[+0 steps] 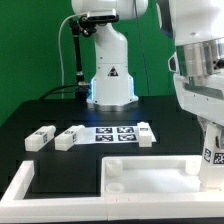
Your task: Assemble desk
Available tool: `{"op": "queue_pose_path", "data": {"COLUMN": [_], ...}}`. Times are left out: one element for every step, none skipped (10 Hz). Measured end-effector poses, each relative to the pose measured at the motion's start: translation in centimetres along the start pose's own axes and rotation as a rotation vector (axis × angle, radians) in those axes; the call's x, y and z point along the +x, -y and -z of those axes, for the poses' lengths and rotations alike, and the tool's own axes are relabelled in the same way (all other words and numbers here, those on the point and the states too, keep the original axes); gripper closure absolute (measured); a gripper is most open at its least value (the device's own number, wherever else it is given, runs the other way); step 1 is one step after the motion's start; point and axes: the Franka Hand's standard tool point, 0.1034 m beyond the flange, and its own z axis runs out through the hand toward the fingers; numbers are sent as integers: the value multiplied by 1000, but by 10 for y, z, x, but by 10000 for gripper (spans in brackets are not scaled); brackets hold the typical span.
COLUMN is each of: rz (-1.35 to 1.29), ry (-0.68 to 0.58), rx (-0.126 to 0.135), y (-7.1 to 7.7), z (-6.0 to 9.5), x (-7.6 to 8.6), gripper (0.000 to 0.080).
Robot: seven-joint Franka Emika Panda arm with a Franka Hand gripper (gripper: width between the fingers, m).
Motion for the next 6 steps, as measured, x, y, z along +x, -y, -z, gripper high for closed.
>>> {"op": "queue_pose_path", "data": {"rz": [-26, -18, 71, 261, 478, 593], "ry": [3, 5, 1, -13, -24, -27], "rx": [5, 5, -1, -10, -16, -23], "y": [0, 0, -1, 0, 2, 3], "z": [0, 0, 0, -1, -5, -6], "x": [0, -1, -1, -1, 1, 0], "gripper": [500, 499, 499, 330, 192, 163]}}
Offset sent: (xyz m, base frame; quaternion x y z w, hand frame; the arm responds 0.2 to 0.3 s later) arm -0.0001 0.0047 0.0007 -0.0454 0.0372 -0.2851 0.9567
